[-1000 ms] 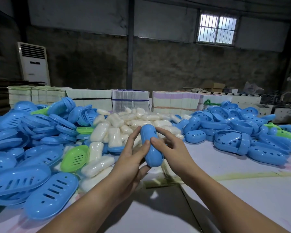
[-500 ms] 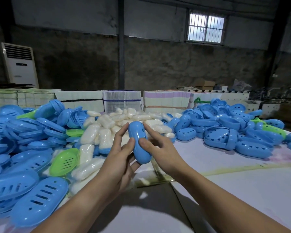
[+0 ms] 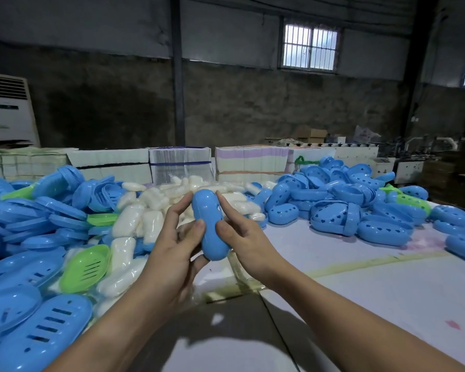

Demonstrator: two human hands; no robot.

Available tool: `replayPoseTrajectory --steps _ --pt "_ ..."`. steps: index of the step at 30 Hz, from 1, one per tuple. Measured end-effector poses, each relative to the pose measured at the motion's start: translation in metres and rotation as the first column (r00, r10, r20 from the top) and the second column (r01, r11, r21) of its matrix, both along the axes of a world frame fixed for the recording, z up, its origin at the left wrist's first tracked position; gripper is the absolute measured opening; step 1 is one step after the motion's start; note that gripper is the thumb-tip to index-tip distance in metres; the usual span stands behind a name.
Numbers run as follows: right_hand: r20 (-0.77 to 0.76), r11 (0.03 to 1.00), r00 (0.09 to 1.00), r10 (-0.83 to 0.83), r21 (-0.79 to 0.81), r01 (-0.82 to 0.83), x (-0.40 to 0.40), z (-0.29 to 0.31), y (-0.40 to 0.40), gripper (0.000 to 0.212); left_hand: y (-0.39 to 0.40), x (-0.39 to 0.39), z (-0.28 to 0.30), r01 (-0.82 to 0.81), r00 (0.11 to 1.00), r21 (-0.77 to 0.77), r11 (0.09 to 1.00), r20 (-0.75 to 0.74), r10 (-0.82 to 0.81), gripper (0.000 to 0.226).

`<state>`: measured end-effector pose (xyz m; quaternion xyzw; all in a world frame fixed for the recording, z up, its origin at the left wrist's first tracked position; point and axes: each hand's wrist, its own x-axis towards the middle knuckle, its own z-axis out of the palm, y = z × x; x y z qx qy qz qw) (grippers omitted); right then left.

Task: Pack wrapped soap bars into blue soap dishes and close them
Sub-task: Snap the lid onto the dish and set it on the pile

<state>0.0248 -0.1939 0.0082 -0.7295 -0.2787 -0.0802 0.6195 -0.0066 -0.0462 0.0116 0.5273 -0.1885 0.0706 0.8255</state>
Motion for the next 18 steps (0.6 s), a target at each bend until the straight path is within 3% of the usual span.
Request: replayPoseTrajectory --steps 8,13,18 --pt "0.031 0.999 0.999 -0.01 -0.043 0.012 0.0 -0.005 -0.002 0.089 -0.001 -0.008 0.005 -0.033 0.998 0.126 0.992 0.058 0.026 0.046" --pt "0.101 0.985 0.985 -0.142 -0.083 0.151 0.005 0.001 -0.014 0.079 -0.002 -0.007 0.001 -0.016 1.0 0.239 0.971 0.014 0.013 0.044" --pt "0.141 0.92 0.924 -0.356 -0.119 0.372 0.014 0.018 -0.052 0.052 0.001 -0.006 -0.001 -0.064 0.996 0.271 0.96 -0.047 0.08 0.026"
